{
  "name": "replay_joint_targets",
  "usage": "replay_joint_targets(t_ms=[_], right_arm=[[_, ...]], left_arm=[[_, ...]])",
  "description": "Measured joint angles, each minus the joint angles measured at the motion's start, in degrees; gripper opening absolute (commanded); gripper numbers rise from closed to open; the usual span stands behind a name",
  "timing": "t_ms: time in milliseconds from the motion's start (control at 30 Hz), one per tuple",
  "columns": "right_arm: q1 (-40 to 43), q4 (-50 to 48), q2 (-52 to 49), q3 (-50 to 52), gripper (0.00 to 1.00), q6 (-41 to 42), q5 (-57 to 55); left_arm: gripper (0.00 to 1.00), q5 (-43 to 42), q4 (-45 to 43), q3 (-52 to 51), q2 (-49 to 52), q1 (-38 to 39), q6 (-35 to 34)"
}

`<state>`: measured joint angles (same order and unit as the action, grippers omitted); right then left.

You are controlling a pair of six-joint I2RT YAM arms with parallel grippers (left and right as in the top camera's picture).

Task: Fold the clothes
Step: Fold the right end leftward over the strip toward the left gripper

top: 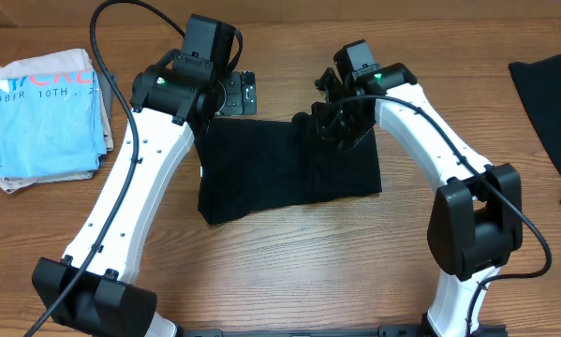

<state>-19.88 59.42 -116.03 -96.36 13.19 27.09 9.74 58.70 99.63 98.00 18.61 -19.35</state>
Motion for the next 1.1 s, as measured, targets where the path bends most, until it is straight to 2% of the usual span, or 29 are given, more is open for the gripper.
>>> replay_joint_targets(t_ms=[1100], right_arm=[[-1.18,-5.20,0.00,2.32,0.04,0.31,-1.18]], left_arm=[[1.00,0.00,0.00,0.00,0.00,0.00,0.00]])
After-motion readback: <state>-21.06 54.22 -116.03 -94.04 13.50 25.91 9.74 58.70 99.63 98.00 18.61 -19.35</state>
